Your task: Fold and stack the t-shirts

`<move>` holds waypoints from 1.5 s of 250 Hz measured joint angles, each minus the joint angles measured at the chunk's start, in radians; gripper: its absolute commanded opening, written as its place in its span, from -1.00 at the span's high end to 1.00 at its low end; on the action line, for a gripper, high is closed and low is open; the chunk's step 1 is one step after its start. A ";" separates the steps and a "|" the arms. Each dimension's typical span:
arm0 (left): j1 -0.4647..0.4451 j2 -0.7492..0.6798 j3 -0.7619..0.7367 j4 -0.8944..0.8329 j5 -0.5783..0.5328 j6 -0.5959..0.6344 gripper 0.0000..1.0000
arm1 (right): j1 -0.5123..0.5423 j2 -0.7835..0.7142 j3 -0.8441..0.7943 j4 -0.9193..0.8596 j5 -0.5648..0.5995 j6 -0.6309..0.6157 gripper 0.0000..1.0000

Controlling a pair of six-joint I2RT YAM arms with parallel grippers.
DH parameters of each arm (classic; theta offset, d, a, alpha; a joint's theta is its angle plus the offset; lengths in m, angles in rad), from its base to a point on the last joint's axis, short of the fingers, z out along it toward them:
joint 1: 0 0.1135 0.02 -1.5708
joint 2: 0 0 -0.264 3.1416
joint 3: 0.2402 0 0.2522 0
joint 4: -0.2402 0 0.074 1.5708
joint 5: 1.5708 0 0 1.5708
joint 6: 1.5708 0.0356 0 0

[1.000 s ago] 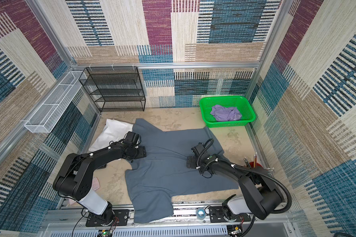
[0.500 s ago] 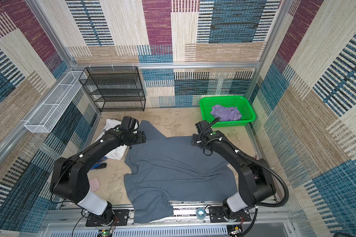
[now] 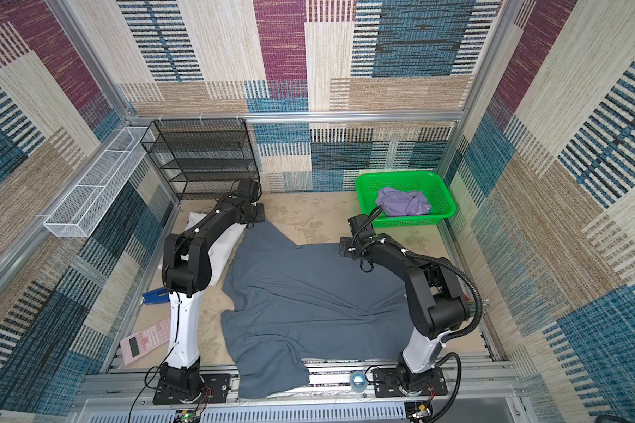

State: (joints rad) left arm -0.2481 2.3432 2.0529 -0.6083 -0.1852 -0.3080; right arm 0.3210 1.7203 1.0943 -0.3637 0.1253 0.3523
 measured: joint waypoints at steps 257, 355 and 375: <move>0.016 0.076 0.027 -0.033 0.033 -0.111 1.00 | -0.029 -0.069 -0.073 0.029 -0.069 -0.042 -0.98; -0.036 -0.465 -0.497 0.093 0.037 -0.113 1.00 | -0.212 -0.102 -0.065 0.024 -0.019 -0.031 -0.92; -0.062 -0.599 -0.657 0.115 0.035 -0.145 1.00 | -0.252 -0.086 -0.055 0.023 -0.013 -0.031 -0.78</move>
State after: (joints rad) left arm -0.3099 1.7447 1.3956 -0.4934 -0.1505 -0.4530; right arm 0.0689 1.6344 1.0393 -0.3405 0.1120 0.3218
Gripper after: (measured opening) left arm 0.050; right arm 0.944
